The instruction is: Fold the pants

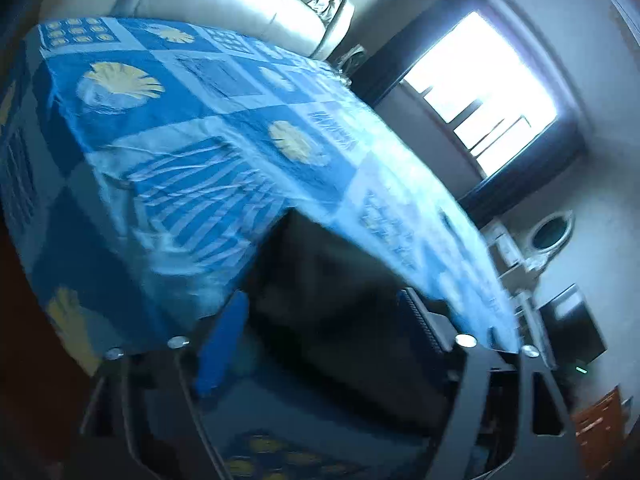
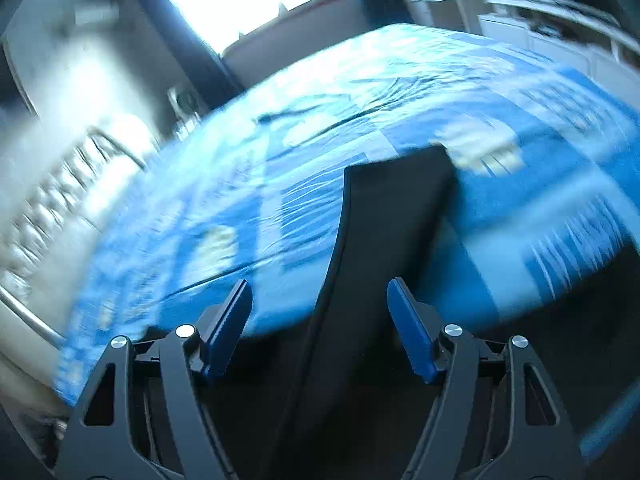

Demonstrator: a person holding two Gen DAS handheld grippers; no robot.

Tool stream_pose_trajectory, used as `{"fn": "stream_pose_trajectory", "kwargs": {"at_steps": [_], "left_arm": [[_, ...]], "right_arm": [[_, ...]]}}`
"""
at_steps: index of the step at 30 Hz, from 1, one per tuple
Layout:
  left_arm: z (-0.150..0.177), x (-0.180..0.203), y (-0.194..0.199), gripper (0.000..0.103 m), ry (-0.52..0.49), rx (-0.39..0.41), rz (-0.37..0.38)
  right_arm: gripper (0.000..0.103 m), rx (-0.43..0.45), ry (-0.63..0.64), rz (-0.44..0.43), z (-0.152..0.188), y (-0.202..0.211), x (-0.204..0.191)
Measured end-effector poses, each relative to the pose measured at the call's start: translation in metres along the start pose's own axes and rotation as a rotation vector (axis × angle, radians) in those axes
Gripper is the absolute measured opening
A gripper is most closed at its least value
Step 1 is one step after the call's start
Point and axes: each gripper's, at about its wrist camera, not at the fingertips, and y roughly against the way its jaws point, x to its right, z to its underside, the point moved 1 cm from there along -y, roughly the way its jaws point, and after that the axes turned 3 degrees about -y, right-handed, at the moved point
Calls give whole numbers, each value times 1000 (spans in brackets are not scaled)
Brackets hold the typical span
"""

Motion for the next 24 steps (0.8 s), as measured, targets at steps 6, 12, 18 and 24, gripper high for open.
{"fn": "stream_pose_trajectory", "kwargs": {"at_steps": [6,12,18,24], "left_arm": [[20,34,-48,83,46,-131,40],[50,57,-89,83,89,-260,87],[62,85,-95,86,-47,-261,39],[67,104,-97,86,-89,-281,71]], "right_arm": [[70,-151,209,294,-51,-121,-34],[70,-276,233,471,-81,-190,-21],[8,-301,195,367,-90,-172,-1],[7,-131,79,101,-91,-61,34]]}}
